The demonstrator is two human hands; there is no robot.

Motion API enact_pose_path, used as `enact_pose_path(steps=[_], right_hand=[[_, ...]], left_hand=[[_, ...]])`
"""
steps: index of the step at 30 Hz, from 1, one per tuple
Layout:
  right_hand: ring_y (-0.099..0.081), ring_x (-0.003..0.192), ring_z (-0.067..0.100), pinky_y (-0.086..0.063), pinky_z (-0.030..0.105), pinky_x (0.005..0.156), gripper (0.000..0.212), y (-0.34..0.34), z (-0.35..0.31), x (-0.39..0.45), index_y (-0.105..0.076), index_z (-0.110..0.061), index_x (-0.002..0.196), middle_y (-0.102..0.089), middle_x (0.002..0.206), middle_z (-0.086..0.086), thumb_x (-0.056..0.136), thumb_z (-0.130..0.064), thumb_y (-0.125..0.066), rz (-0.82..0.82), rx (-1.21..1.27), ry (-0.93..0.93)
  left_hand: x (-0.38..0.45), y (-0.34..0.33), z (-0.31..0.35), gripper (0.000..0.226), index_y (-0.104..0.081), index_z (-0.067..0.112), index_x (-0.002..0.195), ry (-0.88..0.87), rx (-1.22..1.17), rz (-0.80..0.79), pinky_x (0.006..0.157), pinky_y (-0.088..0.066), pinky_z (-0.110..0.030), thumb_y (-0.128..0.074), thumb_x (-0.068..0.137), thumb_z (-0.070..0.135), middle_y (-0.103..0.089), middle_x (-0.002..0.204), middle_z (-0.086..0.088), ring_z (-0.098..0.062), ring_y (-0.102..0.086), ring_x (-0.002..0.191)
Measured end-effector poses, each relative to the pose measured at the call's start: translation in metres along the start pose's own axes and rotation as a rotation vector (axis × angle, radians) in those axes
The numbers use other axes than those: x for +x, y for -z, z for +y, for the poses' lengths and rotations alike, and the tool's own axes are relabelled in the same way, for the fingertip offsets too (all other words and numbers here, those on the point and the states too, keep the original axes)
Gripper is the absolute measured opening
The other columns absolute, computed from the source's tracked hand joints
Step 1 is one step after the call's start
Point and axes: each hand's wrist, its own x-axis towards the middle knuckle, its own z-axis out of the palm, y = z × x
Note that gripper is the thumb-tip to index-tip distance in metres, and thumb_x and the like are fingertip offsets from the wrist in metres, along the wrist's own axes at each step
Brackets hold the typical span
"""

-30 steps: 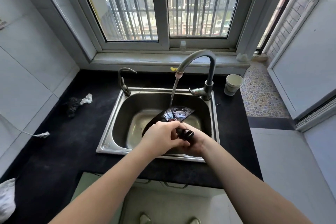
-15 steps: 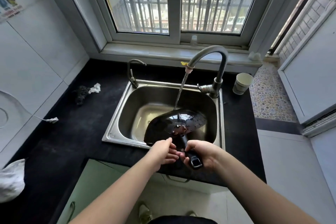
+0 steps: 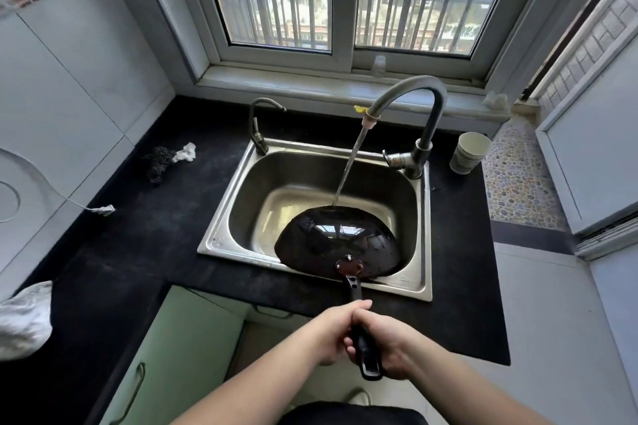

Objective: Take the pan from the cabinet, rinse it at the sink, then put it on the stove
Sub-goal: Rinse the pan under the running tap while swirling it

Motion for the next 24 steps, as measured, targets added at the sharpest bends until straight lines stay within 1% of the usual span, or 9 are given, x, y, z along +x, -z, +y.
enact_pose_path(steps=[4,8,10,12,13,14,17,20,24], right_hand=[[-0.054,0.04,0.015,-0.048,0.02,0.041,0.011,0.004,0.013,-0.002,-0.052,-0.008,0.093,-0.056,0.053,0.011,0.092,0.0,-0.045,-0.059,-0.011,-0.001],[-0.046,0.033,0.01,-0.041,0.016,0.037,0.013,-0.002,0.022,0.005,-0.047,-0.014,0.082,-0.046,0.05,0.004,0.093,-0.01,-0.044,-0.001,-0.044,-0.048],[-0.04,0.029,0.006,-0.033,0.012,0.033,0.018,-0.006,0.024,0.011,-0.045,-0.018,0.077,-0.042,0.051,0.001,0.094,-0.018,-0.048,0.062,-0.064,-0.051],[-0.037,0.026,0.005,-0.029,0.01,0.032,0.017,-0.009,0.024,0.014,-0.046,-0.019,0.079,-0.042,0.054,0.001,0.095,-0.025,-0.047,0.1,-0.064,-0.052],[-0.037,0.026,0.004,-0.028,0.01,0.032,0.015,-0.009,0.024,0.013,-0.047,-0.018,0.082,-0.043,0.058,0.002,0.096,-0.025,-0.046,0.096,-0.057,-0.057],[-0.038,0.026,0.004,-0.029,0.01,0.032,0.013,-0.008,0.024,0.014,-0.048,-0.017,0.085,-0.046,0.062,0.003,0.095,-0.024,-0.045,0.083,-0.047,-0.063],[-0.044,0.031,0.005,-0.034,0.011,0.034,0.017,0.0,0.025,0.012,-0.051,-0.011,0.075,-0.054,0.054,0.004,0.091,-0.014,-0.047,0.031,-0.019,-0.089],[-0.042,0.033,0.007,-0.034,0.013,0.035,0.022,0.001,0.026,0.011,-0.049,-0.011,0.067,-0.048,0.049,0.002,0.089,-0.013,-0.049,0.039,-0.019,-0.073],[-0.046,0.032,0.009,-0.037,0.016,0.037,0.016,0.001,0.028,0.012,-0.05,-0.008,0.075,-0.049,0.054,0.005,0.09,-0.013,-0.05,0.049,-0.17,-0.027]], left_hand=[[0.005,0.007,-0.003,0.032,-0.057,0.017,0.073,0.047,0.139,-0.034,0.03,-0.02,-0.013,-0.052,0.093,0.041,-0.047,0.051,0.0,-0.011,-0.032,0.03],[0.006,0.003,0.002,0.022,-0.063,0.015,0.076,0.088,0.083,-0.028,0.033,-0.025,-0.017,-0.053,0.088,0.03,-0.065,0.074,0.003,-0.014,-0.05,0.045],[0.006,-0.003,0.008,0.017,-0.061,0.011,0.08,0.1,-0.017,-0.01,0.036,-0.036,-0.014,-0.049,0.089,0.018,-0.07,0.077,-0.001,-0.014,-0.061,0.049],[0.01,-0.007,0.012,0.012,-0.054,0.009,0.085,0.059,-0.127,0.028,0.056,-0.053,-0.021,-0.043,0.086,0.003,-0.07,0.075,-0.004,-0.014,-0.067,0.055],[0.012,-0.008,0.014,0.014,-0.051,0.007,0.086,0.047,-0.157,0.036,0.066,-0.054,-0.027,-0.04,0.085,-0.001,-0.07,0.075,-0.006,-0.017,-0.067,0.059],[0.014,-0.01,0.015,0.016,-0.049,0.006,0.086,0.042,-0.179,0.03,0.068,-0.051,-0.03,-0.036,0.084,-0.003,-0.068,0.076,-0.009,-0.019,-0.064,0.06],[0.02,-0.009,0.017,0.019,-0.044,0.004,0.085,0.025,-0.207,0.016,0.058,-0.046,-0.031,-0.029,0.084,-0.008,-0.062,0.078,-0.014,-0.022,-0.057,0.06],[0.026,-0.012,0.019,0.021,-0.045,0.005,0.085,0.027,-0.194,0.033,0.062,-0.053,-0.035,-0.028,0.084,-0.008,-0.061,0.079,-0.012,-0.02,-0.06,0.059],[0.032,-0.014,0.015,0.019,-0.056,0.0,0.076,0.076,-0.152,0.038,0.057,-0.058,-0.031,-0.04,0.087,0.003,-0.067,0.069,-0.01,-0.018,-0.066,0.055]])
